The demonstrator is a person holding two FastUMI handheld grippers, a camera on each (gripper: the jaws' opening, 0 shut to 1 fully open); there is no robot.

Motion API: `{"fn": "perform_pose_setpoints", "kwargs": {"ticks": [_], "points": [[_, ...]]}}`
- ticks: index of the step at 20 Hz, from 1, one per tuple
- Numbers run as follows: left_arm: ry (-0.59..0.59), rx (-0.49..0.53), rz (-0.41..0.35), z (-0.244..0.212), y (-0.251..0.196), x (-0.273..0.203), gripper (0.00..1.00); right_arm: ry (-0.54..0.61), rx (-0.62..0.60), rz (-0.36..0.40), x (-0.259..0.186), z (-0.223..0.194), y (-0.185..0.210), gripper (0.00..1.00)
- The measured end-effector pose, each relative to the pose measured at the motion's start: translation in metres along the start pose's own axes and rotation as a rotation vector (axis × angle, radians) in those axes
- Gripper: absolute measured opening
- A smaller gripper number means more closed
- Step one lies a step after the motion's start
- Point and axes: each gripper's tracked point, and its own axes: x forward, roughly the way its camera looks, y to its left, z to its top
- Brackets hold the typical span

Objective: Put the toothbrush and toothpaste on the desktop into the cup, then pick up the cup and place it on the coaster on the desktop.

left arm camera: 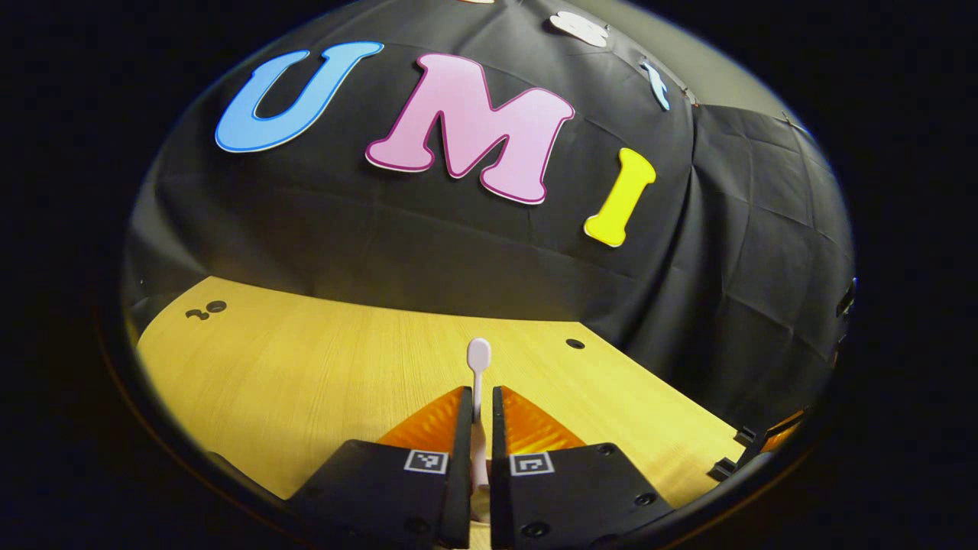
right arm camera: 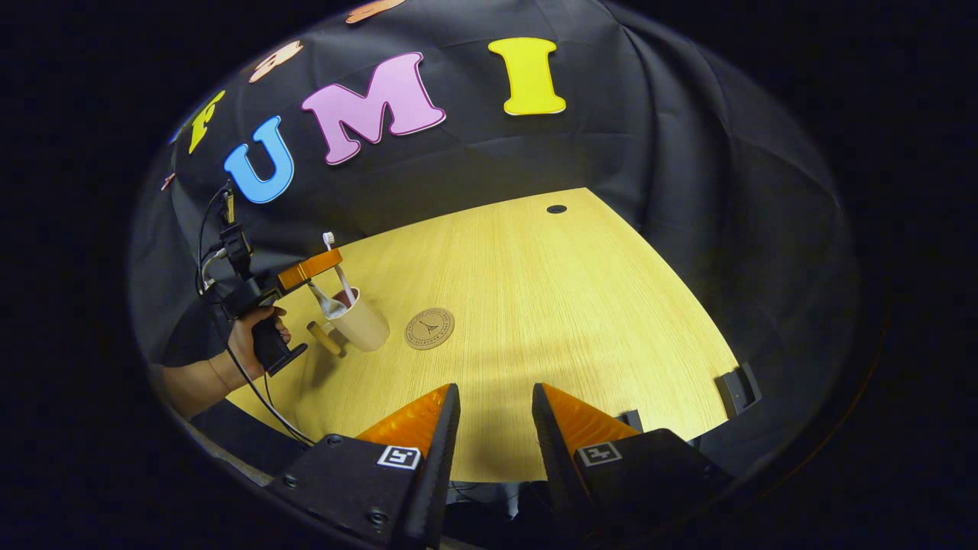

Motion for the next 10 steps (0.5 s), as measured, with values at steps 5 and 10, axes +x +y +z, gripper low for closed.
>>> {"fn": "perform_pose_setpoints", "kwargs": {"ticks": [5,10], "points": [[0.044,0.02,-0.026,-0.006,-0.013,-0.017,0.31,-0.003,-0.009,0.029,0.002,0.006,0.004,0.59],[0.098,0.083,-0.016,-0.009,-0.021,-0.046,0.67,0.0,-0.012,0.072,0.009,0.011,0.012,0.59]]}}
